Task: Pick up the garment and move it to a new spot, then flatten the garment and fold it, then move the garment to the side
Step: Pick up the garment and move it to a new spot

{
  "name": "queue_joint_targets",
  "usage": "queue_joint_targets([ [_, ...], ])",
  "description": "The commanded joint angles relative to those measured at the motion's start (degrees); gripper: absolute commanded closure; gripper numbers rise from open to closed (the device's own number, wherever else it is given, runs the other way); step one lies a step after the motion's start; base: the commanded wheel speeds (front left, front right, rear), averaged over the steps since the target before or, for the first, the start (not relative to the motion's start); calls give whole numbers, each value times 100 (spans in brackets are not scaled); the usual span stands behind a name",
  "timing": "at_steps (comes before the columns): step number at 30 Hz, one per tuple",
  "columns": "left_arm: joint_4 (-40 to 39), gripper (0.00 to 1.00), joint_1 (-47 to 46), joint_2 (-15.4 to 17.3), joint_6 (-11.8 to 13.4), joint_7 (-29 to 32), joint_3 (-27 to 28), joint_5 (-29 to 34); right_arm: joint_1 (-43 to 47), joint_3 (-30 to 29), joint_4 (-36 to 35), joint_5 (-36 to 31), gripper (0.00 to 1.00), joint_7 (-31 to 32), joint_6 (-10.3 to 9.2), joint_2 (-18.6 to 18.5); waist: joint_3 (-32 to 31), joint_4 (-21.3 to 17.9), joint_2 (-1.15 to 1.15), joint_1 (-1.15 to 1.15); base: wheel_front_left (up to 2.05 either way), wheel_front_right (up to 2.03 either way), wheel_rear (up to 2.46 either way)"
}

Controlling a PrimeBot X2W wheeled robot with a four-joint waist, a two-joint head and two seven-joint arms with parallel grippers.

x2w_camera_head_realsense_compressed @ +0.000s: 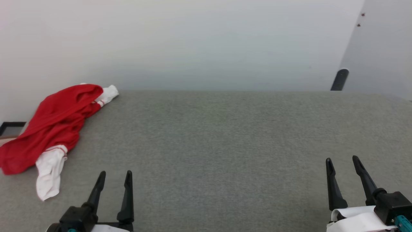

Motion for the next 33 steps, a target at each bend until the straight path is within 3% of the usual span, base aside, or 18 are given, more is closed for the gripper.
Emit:
queue_joint_targets([
  [1,33,0,-38,12,-29,-1,14,3,48,25,-9,33,0,-12,4,3,-34,131,0,0,0,0,0],
  [20,183,0,-65,326,214,240,399,-239,-66,613,274,391,0,-41,3,4,-405,2184,0,0,0,0,0],
  [26,-2,0,-238,366,225,582,431,-424,-123,657,336,362,0,-50,3,3,-316,2344,0,0,0,0,0],
  [33,-286,0,-1036,825,63,1411,499,-723,-220,632,269,196,0,-31,3,1,63,2125,0,0,0,0,0],
])
